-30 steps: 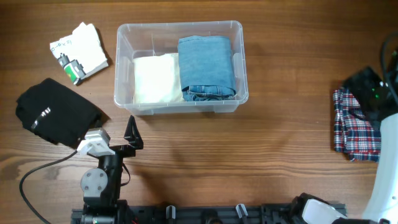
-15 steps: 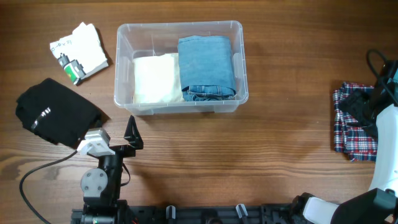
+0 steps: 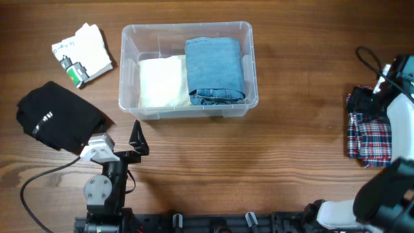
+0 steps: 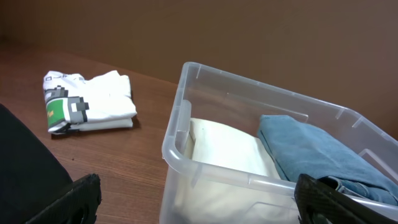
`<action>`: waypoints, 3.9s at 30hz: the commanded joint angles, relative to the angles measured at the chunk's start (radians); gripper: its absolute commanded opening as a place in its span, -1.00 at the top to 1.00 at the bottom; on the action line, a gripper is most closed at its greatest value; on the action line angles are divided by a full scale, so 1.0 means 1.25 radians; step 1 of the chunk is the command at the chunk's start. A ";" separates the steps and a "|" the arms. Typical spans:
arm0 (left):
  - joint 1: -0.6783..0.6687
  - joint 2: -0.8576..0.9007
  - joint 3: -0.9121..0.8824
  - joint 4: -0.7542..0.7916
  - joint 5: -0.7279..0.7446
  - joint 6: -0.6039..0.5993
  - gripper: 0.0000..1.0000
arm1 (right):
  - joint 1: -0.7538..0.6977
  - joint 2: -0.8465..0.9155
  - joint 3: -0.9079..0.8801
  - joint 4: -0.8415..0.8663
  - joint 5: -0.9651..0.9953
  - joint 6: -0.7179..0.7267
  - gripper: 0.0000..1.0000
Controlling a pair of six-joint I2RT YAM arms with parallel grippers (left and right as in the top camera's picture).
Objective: Pack container
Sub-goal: 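Move the right gripper right to the plaid cloth, then grasp the red-navy plaid cloth's edge with the right gripper, then lift the plaid cloth and carry it left over the container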
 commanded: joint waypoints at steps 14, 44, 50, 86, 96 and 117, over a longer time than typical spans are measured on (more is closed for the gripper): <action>0.005 0.000 -0.005 0.002 0.007 0.019 -0.99 | -0.002 0.173 -0.002 -0.010 0.101 -0.013 -0.99; 0.005 0.000 -0.005 0.002 0.007 0.019 -0.99 | -0.002 0.305 -0.002 0.067 0.027 -0.135 -0.65; 0.005 0.000 -0.005 0.002 0.007 0.019 -0.99 | -0.002 0.304 0.001 0.068 0.026 -0.133 -0.02; 0.005 0.000 -0.005 0.002 0.007 0.019 -0.99 | 0.028 0.022 0.243 -0.061 -0.358 0.036 0.92; 0.005 0.000 -0.005 0.002 0.007 0.019 -1.00 | 0.159 -0.139 0.243 0.086 -0.590 0.264 0.92; 0.005 0.000 -0.005 0.002 0.007 0.019 -0.99 | 0.692 -0.034 0.243 0.721 -0.763 0.449 0.92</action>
